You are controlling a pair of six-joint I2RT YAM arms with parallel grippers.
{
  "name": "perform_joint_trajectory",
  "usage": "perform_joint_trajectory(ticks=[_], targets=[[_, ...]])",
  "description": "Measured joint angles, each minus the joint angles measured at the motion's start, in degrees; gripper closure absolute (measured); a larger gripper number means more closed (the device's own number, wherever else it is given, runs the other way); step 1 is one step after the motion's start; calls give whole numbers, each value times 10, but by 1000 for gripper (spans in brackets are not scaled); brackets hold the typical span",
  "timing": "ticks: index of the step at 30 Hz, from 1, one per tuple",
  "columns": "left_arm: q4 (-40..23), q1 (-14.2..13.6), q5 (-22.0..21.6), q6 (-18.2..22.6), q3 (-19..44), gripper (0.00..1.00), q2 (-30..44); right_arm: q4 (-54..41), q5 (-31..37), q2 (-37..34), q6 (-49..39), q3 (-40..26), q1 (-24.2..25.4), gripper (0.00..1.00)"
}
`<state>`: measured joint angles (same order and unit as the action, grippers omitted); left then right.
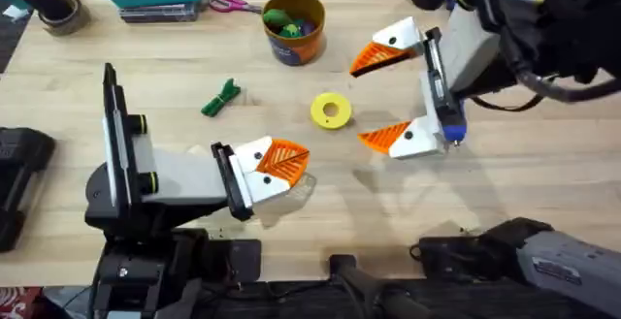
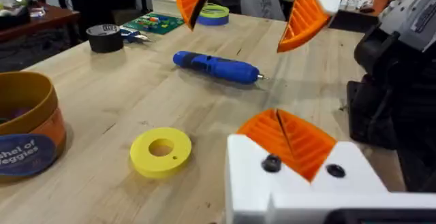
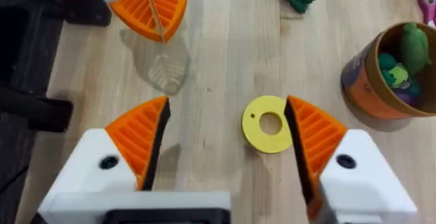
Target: Pick up the gripper from the table and insert it into the empty holder that is missing its gripper. Then pick up a screw, insert it into the mounting hole, and use the screwdriver to tighten it. Finally, clean up the table by picking up the vegetable and placing it into the bucket.
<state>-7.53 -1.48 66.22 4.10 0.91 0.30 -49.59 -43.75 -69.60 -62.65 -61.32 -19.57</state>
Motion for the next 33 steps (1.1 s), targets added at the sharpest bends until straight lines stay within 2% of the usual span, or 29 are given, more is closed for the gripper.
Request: perform_joint_trajectory(ticks=[4,6,9,12,15,20,25,33], targets=[[0,0,0,0,0,988,0,23,7,0,19,0,0,6],[0,0,0,0,0,988,0,60,31,0,74,0,0,5],[0,0,0,0,0,988,0,103,108,0,217,-2,0,5],[0,0,0,0,0,988,0,78,200,0,336,-20,0,5],[0,0,0,0,0,988,0,25,284,0,424,-66,0,6],[0,0,0,0,0,988,0,-45,391,0,521,-148,8,6],[0,0,0,0,0,988,0,-93,454,0,604,-181,58,6],[0,0,0,0,0,988,0,-107,485,-9,654,-181,162,5]])
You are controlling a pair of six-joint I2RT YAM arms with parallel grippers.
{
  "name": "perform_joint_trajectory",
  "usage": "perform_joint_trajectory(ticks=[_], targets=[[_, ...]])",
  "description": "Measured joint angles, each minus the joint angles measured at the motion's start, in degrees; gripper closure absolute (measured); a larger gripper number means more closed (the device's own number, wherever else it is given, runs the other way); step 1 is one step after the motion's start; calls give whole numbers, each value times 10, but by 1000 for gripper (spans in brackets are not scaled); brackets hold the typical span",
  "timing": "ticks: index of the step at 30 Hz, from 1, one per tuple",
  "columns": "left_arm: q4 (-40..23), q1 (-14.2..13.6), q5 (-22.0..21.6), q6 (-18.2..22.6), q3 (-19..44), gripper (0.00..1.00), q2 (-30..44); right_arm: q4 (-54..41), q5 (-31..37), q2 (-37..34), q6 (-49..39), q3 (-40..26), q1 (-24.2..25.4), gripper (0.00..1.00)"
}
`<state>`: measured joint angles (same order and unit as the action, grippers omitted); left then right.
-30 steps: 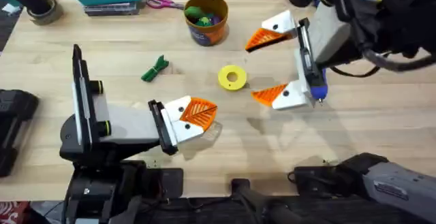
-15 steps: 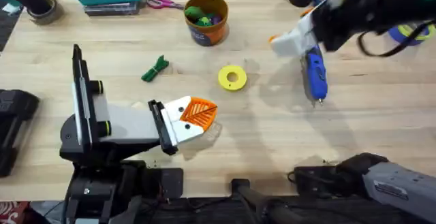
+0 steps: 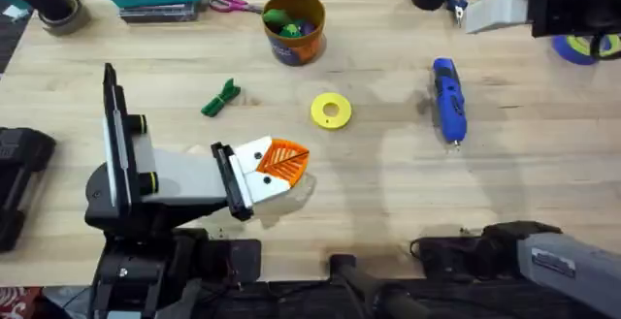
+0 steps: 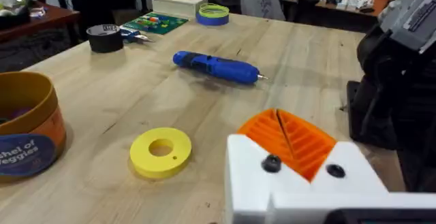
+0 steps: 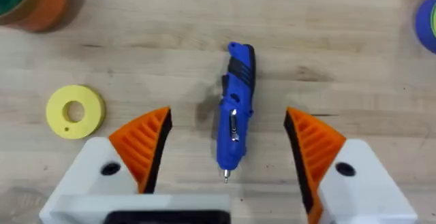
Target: Pick up the gripper from the table and insert it into the empty holder that is missing its gripper. Then pick up a screw, insert it into the mounting hole, and use the screwdriver to tighten it. Finally, clean up the table by picking up the vegetable and placing it into the bucket.
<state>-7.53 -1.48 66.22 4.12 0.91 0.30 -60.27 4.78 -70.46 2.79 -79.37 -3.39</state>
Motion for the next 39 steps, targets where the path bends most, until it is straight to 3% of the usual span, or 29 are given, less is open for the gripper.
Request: perform_joint_trajectory(ticks=[6,22,39], targets=[[0,0,0,0,0,988,0,1,3,-50,6,0,28,6],[0,0,0,0,0,988,0,42,-22,-219,0,16,31,6],[0,0,0,0,0,988,0,178,-31,-220,-39,152,59,6]])
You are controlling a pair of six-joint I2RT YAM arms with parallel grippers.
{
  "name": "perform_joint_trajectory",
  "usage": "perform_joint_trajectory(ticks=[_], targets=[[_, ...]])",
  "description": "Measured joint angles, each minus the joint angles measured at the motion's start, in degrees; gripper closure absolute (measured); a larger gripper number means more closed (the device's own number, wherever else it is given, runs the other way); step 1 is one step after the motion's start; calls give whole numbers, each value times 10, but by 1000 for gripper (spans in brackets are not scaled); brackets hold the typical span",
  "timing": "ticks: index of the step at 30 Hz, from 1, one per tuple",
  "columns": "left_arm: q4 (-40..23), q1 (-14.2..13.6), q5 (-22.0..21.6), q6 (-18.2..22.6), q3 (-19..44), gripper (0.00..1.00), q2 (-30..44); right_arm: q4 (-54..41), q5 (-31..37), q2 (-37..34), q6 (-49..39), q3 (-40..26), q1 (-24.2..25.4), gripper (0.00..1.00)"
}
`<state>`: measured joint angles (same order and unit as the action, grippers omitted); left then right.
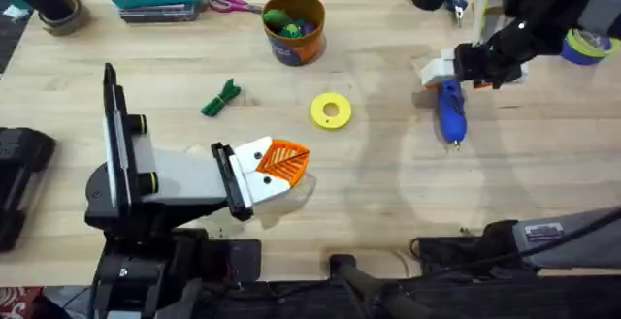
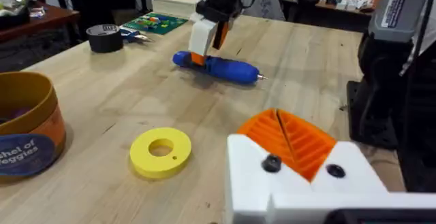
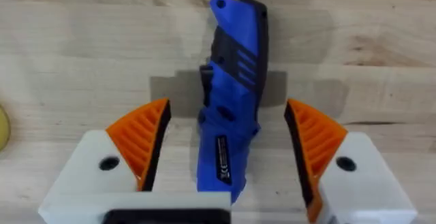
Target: Pick up the gripper from the table and insert it into the empty holder that is missing its gripper. Then pick up a screw, insert it into the mounting hole, and use the screwdriver to tighten it. Finally, clean up the table by picking up the vegetable and placing it into the bucket.
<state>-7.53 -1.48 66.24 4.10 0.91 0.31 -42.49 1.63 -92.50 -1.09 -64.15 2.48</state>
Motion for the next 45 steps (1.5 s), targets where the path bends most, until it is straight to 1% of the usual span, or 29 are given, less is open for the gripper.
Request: perform_joint_trajectory(ticks=[11,18,39,40,42,43,45], targets=[[0,0,0,0,0,988,0,67,0,-37,-6,10,0,6],[0,0,0,0,0,988,0,67,0,-62,-7,10,0,6],[0,0,0,0,0,988,0,74,2,-75,-7,11,0,6],[0,0,0,0,0,988,0,74,2,-75,-7,11,0,16],[0,0,0,0,0,988,0,74,5,-75,-8,11,0,101],[0,0,0,0,0,988,0,75,7,-75,-9,11,0,168],[0,0,0,0,0,988,0,76,9,-75,-11,11,2,394]])
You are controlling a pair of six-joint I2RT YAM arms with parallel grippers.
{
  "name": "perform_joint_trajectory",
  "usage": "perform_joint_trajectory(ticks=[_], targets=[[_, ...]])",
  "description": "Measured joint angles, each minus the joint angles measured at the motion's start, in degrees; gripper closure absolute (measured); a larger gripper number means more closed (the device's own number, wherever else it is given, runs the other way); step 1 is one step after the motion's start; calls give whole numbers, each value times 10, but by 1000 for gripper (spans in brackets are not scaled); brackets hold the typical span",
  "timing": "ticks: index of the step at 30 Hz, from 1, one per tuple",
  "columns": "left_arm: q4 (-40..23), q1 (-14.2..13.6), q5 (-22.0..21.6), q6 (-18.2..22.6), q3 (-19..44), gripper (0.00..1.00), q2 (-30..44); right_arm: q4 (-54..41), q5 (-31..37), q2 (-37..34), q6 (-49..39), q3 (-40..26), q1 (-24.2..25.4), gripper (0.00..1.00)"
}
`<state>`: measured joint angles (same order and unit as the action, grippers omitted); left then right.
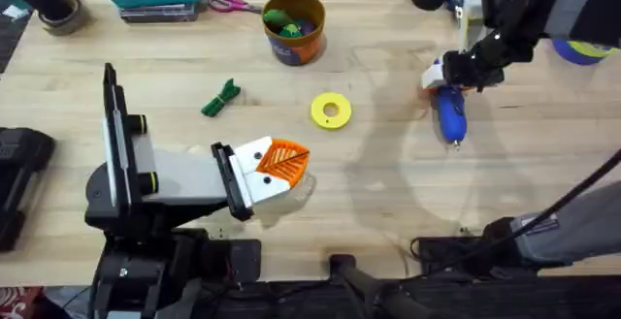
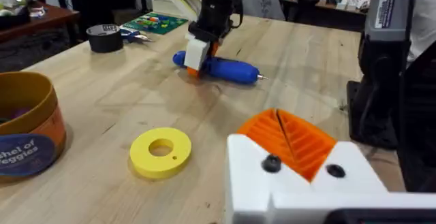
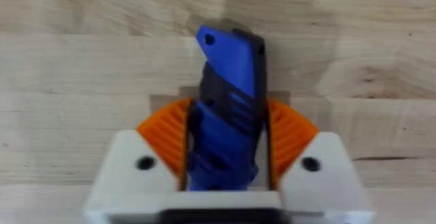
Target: Pick up the gripper from the table and insert it into the empty holder that is missing its gripper. Then pick up a screw, insert it into the mounting hole, and use the screwdriver to tighten it. Finally, clean up the table by picking up the vegetable and placing it into the bucket.
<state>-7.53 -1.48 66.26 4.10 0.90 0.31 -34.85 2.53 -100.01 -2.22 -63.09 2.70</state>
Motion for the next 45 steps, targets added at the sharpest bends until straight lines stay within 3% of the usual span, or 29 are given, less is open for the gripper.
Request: perform_joint_trajectory(ticks=[4,5,19,27,36,45], targets=[[0,0,0,0,0,988,0,1,3,0,-1,0,2,935],[0,0,0,0,0,988,0,-2,2,-1,0,0,2,974],[0,0,0,0,0,988,0,-7,0,-1,-6,-8,1,977],[0,0,0,0,0,988,0,-2,-16,43,-6,-81,1,977],[0,0,0,0,0,988,0,87,-96,147,-6,-185,-16,977],[0,0,0,0,0,988,0,225,-208,242,14,-200,-92,977]])
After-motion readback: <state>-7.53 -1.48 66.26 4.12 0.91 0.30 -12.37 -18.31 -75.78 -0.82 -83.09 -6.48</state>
